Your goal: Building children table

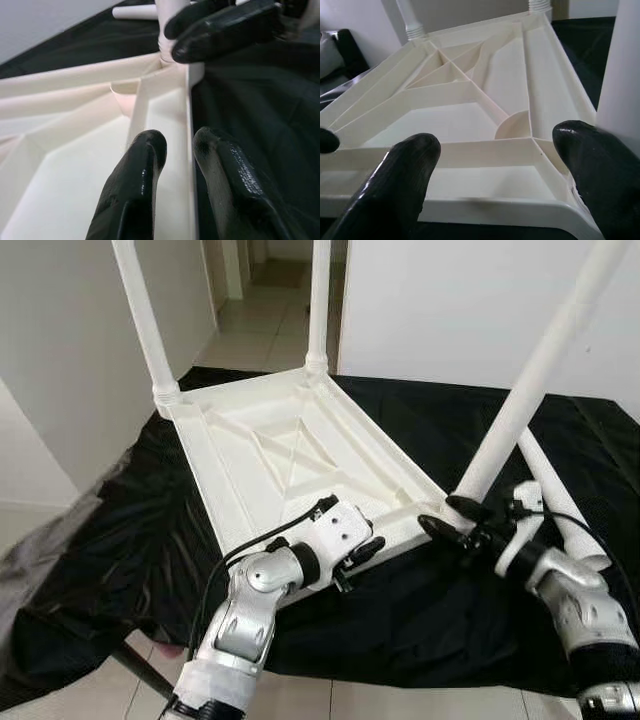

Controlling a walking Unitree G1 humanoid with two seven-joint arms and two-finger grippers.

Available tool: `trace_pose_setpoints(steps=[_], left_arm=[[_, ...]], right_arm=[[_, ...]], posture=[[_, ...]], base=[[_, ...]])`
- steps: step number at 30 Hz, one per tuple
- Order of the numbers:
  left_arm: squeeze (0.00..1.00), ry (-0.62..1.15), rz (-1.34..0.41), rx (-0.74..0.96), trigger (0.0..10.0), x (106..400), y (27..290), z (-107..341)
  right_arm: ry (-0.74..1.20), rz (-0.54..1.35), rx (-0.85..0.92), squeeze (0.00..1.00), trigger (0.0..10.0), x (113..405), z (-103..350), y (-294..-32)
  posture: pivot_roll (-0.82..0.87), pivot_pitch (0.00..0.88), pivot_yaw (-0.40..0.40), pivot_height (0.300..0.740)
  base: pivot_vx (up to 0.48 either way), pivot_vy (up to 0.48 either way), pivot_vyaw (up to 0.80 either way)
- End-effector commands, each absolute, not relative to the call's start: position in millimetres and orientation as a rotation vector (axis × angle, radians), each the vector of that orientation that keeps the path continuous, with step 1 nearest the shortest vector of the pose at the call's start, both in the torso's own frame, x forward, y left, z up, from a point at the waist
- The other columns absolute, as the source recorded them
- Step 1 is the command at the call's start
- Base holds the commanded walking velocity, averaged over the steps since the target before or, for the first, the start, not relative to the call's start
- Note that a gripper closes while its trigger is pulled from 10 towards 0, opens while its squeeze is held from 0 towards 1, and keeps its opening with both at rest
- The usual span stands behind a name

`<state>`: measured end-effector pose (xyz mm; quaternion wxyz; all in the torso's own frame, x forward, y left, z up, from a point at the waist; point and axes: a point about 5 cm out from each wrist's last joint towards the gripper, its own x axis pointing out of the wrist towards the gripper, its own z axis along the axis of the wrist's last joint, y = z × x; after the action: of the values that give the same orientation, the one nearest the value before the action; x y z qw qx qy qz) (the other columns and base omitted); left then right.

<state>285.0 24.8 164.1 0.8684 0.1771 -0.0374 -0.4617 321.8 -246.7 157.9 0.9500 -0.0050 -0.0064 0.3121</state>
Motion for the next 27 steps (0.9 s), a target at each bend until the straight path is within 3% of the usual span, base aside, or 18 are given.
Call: trace_pose_setpoints(steps=[1, 7, 17, 18, 27], left_arm=[[0.0, -0.084, -0.77, 0.368, 10.0, 291, 32, 164], [0.0, -0.02, -0.711, 0.392, 10.0, 296, 37, 156], [0.0, -0.014, -0.701, 0.393, 10.0, 298, 38, 155], [0.0, -0.023, -0.632, 0.428, 10.0, 308, 45, 160], [0.0, -0.081, -0.531, 0.494, 10.0, 327, 64, 180]], right_arm=[[-0.004, 0.6, -0.024, 0.0, 10.0, 323, 156, -252], [-0.067, 0.433, -0.043, 0.0, 10.0, 338, 162, -267], [-0.082, 0.394, -0.046, 0.0, 10.0, 340, 164, -270], [-0.16, 0.34, -0.009, 0.0, 10.0, 334, 166, -266], [-0.248, 0.378, 0.04, 0.0, 10.0, 313, 158, -234]], posture=[[0.0, 0.096, 0.027, 0.74], [0.0, 0.101, 0.032, 0.74], [0.0, 0.101, 0.034, 0.74], [0.0, 0.103, 0.03, 0.74], [-0.01, 0.103, 0.03, 0.74]], base=[[0.0, 0.0, 0.0], [0.0, 0.0, 0.0], [0.0, 0.0, 0.0], [0.0, 0.0, 0.0], [0.0, 0.0, 0.0]])
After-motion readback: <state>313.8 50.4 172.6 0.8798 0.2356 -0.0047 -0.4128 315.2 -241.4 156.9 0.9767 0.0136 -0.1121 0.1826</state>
